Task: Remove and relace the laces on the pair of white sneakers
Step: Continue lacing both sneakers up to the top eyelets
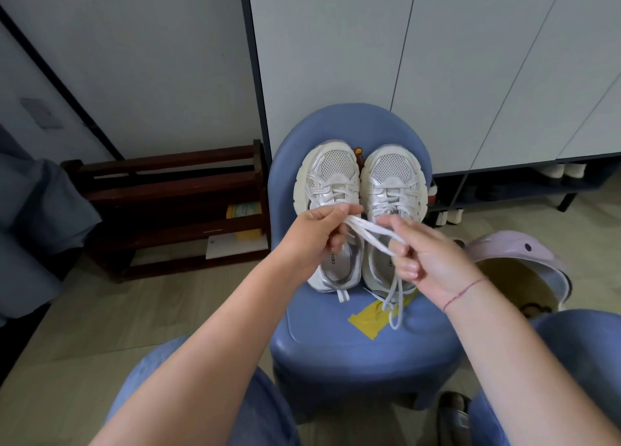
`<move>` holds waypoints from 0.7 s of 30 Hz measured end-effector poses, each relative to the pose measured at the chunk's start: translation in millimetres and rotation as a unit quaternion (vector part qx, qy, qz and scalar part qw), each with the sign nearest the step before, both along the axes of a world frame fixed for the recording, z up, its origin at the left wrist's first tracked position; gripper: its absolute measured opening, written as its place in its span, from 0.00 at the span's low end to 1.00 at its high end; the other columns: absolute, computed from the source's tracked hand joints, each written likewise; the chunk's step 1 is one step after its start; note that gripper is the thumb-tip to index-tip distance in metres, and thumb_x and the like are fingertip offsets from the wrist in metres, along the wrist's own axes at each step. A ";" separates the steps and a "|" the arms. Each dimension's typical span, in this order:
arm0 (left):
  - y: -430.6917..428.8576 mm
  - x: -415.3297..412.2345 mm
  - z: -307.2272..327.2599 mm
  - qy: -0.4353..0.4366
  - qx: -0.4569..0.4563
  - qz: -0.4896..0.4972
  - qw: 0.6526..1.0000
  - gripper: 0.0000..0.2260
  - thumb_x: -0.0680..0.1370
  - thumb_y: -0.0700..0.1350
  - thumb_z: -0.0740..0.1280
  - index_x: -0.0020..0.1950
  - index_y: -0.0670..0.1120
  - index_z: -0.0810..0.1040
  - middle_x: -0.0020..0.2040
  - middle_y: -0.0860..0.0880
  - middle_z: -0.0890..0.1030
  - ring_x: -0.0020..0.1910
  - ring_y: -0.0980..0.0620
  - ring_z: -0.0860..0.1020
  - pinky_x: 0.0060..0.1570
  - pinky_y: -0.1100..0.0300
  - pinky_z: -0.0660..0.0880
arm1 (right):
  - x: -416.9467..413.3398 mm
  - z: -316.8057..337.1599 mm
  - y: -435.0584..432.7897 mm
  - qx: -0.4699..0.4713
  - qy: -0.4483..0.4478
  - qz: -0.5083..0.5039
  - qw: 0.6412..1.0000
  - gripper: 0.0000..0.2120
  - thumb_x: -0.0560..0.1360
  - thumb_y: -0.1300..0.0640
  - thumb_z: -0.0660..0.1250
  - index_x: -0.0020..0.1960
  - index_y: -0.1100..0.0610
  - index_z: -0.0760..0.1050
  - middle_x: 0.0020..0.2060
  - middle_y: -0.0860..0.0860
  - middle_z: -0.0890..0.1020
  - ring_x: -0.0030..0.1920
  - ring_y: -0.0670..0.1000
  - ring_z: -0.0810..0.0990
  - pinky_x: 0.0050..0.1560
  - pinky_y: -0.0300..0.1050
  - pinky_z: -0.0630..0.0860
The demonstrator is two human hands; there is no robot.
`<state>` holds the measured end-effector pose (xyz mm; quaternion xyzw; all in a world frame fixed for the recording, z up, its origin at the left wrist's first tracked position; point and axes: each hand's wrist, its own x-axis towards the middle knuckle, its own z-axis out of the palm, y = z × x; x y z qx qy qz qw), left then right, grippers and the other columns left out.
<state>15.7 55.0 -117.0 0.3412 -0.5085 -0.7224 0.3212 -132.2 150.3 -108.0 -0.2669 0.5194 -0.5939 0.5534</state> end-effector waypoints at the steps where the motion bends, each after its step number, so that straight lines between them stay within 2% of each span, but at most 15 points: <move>1: -0.5 -1.0 0.6 0.015 0.018 0.005 1.000 0.09 0.83 0.41 0.61 0.50 0.44 0.81 0.30 0.51 0.71 0.24 0.57 0.66 0.26 0.67 0.65 | 4.7 -2.7 -0.7 0.023 0.043 0.014 0.999 0.11 0.72 0.50 0.66 0.48 0.57 0.75 0.24 0.48 0.66 0.18 0.43 0.59 0.19 0.33 0.54; 2: -0.2 -1.9 1.6 0.016 0.028 0.006 0.999 0.08 0.83 0.42 0.62 0.49 0.44 0.80 0.30 0.50 0.71 0.24 0.57 0.66 0.26 0.67 0.65 | 9.5 -4.5 -2.1 0.042 0.073 0.025 0.996 0.10 0.74 0.49 0.66 0.44 0.57 0.73 0.23 0.48 0.65 0.18 0.44 0.58 0.19 0.33 0.53; 4: 0.9 -3.3 2.1 -0.002 0.016 -0.005 1.000 0.06 0.82 0.43 0.63 0.47 0.45 0.76 0.32 0.49 0.71 0.23 0.57 0.67 0.28 0.66 0.67 | 16.9 -5.3 -5.6 0.065 0.106 0.044 0.991 0.15 0.77 0.49 0.64 0.37 0.58 0.69 0.21 0.49 0.64 0.17 0.44 0.56 0.20 0.33 0.52; 7: 2.2 -2.4 3.1 -0.027 -0.033 -0.031 0.999 0.05 0.83 0.43 0.63 0.48 0.44 0.72 0.32 0.47 0.71 0.22 0.56 0.66 0.37 0.60 0.73 | 22.4 -2.4 -9.2 0.081 0.127 0.073 0.986 0.18 0.77 0.46 0.63 0.38 0.60 0.71 0.19 0.49 0.63 0.17 0.45 0.54 0.21 0.33 0.50; 9: 1.0 0.3 4.8 -0.049 -0.068 -0.029 0.996 0.03 0.82 0.42 0.64 0.51 0.43 0.72 0.30 0.48 0.73 0.22 0.56 0.66 0.41 0.54 0.72 | 23.0 -0.9 -10.3 0.087 0.105 0.086 0.987 0.21 0.76 0.41 0.61 0.39 0.60 0.75 0.20 0.49 0.62 0.17 0.45 0.54 0.22 0.34 0.50; 10: -0.1 1.8 5.5 -0.063 -0.083 -0.024 0.994 0.04 0.82 0.42 0.65 0.53 0.43 0.72 0.30 0.50 0.75 0.22 0.56 0.67 0.40 0.54 0.70 | 22.7 -0.6 -11.1 0.092 0.080 0.093 0.988 0.25 0.75 0.38 0.59 0.41 0.61 0.76 0.20 0.50 0.63 0.17 0.45 0.55 0.22 0.34 0.51; 12: 0.0 4.1 7.4 -0.084 -0.105 -0.027 0.991 0.04 0.81 0.41 0.66 0.53 0.43 0.72 0.30 0.51 0.76 0.22 0.57 0.69 0.33 0.63 0.68 | 21.1 -1.8 -13.5 0.108 0.006 0.111 0.988 0.34 0.76 0.33 0.52 0.45 0.64 0.78 0.19 0.51 0.63 0.16 0.45 0.56 0.21 0.33 0.53; 13: 0.9 4.5 8.4 -0.084 -0.109 -0.037 0.990 0.04 0.81 0.40 0.65 0.53 0.43 0.72 0.30 0.51 0.75 0.23 0.57 0.71 0.30 0.66 0.68 | 20.5 -2.4 -14.1 0.113 -0.029 0.121 0.986 0.35 0.76 0.33 0.50 0.45 0.65 0.78 0.18 0.51 0.63 0.16 0.45 0.56 0.21 0.33 0.54; 16: 3.7 3.9 10.5 -0.073 -0.110 -0.065 0.989 0.02 0.82 0.39 0.65 0.52 0.43 0.71 0.29 0.51 0.74 0.24 0.57 0.71 0.28 0.68 0.67 | 21.6 -4.2 -14.0 0.107 -0.077 0.150 0.980 0.28 0.78 0.39 0.53 0.41 0.61 0.79 0.19 0.49 0.63 0.17 0.44 0.57 0.21 0.34 0.56; 19: 3.6 3.7 12.6 -0.069 -0.108 -0.061 0.990 0.02 0.82 0.40 0.64 0.51 0.44 0.71 0.26 0.53 0.75 0.22 0.59 0.69 0.26 0.69 0.64 | 23.5 -4.5 -12.9 0.087 -0.095 0.150 0.980 0.17 0.73 0.43 0.63 0.39 0.56 0.77 0.23 0.47 0.64 0.21 0.44 0.60 0.25 0.34 0.60; 21: 2.2 4.1 13.4 -0.073 -0.111 -0.059 0.989 0.02 0.82 0.40 0.64 0.50 0.44 0.72 0.26 0.53 0.77 0.21 0.59 0.67 0.25 0.69 0.62 | 23.9 -3.8 -12.3 0.078 -0.106 0.135 0.982 0.13 0.71 0.45 0.66 0.37 0.55 0.76 0.25 0.47 0.65 0.23 0.44 0.61 0.27 0.34 0.62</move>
